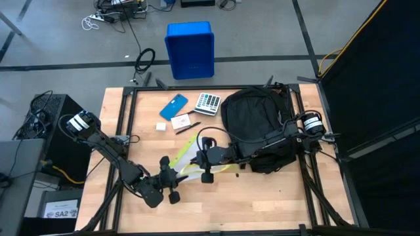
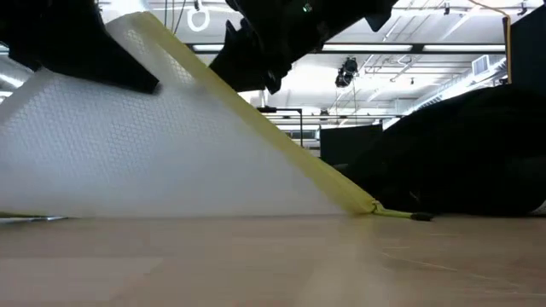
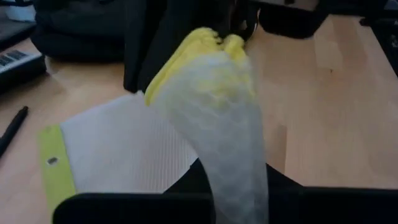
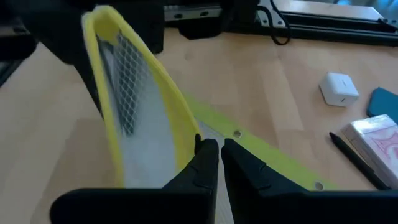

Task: Unpack backpack
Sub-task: Put the gray calculator into the white zip bag

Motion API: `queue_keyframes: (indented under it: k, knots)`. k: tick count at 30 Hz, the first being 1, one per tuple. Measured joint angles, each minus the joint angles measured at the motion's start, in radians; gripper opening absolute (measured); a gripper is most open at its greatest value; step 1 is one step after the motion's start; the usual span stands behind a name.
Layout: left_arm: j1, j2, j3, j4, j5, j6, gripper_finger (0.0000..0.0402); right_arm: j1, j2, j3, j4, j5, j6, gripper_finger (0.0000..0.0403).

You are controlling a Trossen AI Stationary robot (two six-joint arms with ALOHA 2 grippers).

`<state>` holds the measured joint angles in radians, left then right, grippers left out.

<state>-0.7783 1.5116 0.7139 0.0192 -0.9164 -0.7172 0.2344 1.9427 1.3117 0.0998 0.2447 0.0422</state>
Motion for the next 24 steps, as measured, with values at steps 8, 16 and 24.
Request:
queue_keyframes:
  k: [8, 16, 24]
  knots:
    - [-0.043, 0.0, 0.0, -0.051, 0.012, -0.02, 0.0, 0.0, -0.002, 0.0, -0.051, 0.058, -0.053, 0.0016]
    - [-0.062, 0.0, 0.0, -0.057, 0.0, -0.02, 0.0, -0.018, -0.021, -0.001, -0.206, 0.46, -0.156, 0.0056]
    - [-0.062, 0.0, 0.0, -0.056, 0.001, -0.02, 0.0, -0.225, -0.021, -0.001, -0.256, 0.353, -0.117, 0.0137]
